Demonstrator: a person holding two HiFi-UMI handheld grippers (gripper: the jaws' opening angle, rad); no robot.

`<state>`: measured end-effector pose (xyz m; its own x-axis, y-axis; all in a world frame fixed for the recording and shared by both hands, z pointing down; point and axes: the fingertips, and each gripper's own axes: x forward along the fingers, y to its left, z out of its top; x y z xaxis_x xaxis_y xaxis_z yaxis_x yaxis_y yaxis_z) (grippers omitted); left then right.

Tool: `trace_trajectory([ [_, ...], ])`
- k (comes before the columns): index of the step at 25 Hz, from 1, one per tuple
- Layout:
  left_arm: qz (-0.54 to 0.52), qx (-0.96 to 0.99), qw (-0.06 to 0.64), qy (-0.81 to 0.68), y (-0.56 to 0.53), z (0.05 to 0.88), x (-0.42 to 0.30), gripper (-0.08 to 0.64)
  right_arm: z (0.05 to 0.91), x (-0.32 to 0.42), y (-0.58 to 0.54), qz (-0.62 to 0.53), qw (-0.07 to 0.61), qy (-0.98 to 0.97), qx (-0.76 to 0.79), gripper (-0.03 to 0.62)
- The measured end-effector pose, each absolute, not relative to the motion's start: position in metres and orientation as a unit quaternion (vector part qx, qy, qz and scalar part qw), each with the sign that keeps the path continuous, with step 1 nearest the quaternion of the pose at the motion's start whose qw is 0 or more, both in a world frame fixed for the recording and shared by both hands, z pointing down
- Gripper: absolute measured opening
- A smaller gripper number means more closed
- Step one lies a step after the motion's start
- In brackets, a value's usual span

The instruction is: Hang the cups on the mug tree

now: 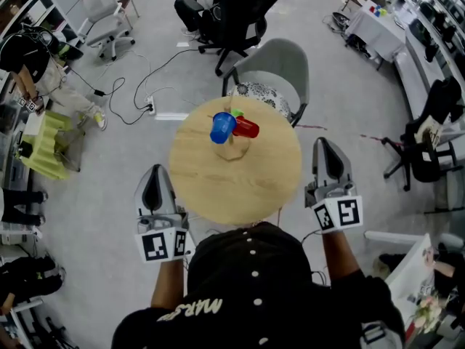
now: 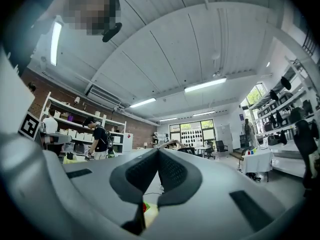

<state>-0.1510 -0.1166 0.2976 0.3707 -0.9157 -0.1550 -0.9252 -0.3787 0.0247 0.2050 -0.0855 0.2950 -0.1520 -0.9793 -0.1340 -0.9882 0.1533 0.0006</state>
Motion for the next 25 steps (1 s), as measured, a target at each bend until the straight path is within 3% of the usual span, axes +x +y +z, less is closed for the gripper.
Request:
trace_trajectory([
  [25, 0.079, -0.828, 0.023, 0.554, -0.12, 0.304, -0.151, -0.003, 0.303, 0.178, -0.102, 0.037, 0.032, 0.776, -0.629, 0.0],
])
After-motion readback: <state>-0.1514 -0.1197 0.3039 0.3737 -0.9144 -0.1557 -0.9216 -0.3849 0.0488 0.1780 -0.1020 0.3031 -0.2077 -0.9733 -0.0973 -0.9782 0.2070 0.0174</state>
